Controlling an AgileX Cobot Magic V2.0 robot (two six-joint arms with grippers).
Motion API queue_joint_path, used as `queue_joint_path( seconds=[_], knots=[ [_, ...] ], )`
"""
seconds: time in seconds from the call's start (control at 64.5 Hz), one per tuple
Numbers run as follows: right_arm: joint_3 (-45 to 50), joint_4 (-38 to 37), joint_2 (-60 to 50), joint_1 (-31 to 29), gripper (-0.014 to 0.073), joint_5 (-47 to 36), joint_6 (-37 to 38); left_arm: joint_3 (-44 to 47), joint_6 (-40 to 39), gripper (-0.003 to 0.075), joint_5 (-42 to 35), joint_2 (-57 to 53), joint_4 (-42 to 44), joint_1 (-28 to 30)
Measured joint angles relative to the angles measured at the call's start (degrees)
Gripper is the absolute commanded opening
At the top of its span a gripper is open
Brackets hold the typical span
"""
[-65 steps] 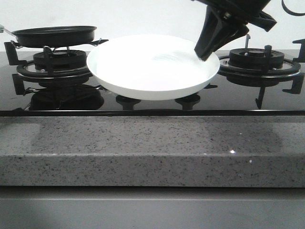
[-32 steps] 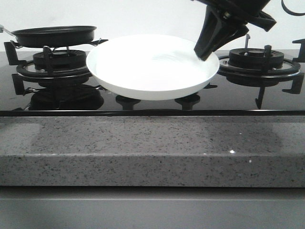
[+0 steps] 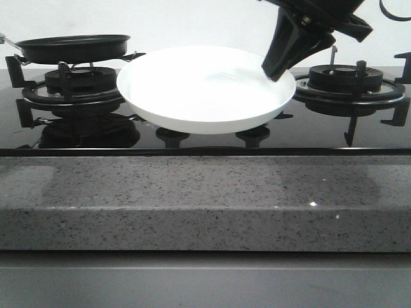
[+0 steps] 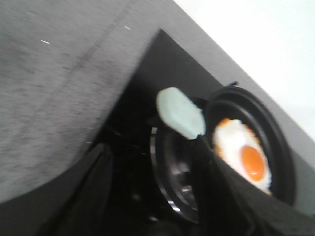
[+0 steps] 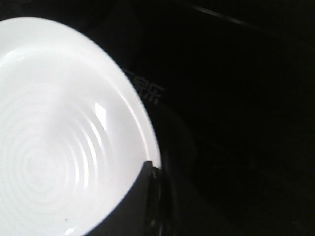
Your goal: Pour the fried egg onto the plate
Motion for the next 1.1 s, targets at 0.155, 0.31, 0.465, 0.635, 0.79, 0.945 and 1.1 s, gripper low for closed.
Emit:
queue_joint_path(
  seconds=[0.155,0.31,0.465,0.635,0.79,0.945,1.1],
  knots=[
    [0.0,0.0,0.0,0.0,-0.0057,0.0,0.0,-5.2,3.7,0.0365,6.2,7.7,-7.7,1.1],
    [0.0,0.0,0.0,0.0,-0.0057,-0.1,0.0,-9.8,4.6,0.0365,10.8,14.0,-10.7,1.2],
    [0.0,0.0,0.0,0.0,-0.0057,-0.1,0.0,-13.4,4.8,0.0365,13.5,18.0,-12.3,1.2],
    [0.0,0.0,0.0,0.0,-0.0057,-0.1,0.0,-16.3,4.9,0.0365,15.4,21.2,-12.7,1.2],
    [0.0,0.0,0.0,0.0,-0.0057,-0.1,0.0,-18.7,4.9,0.0365,18.0,23.9,-13.1,1.2],
    [0.0,0.0,0.0,0.0,-0.0057,-0.1,0.0,-20.4,4.9,0.0365,19.7,25.9,-13.5,1.2],
    [0.0,0.0,0.0,0.0,-0.0057,-0.1,0.0,-21.4,4.9,0.0365,20.2,26.0,-13.6,1.2]
  ],
)
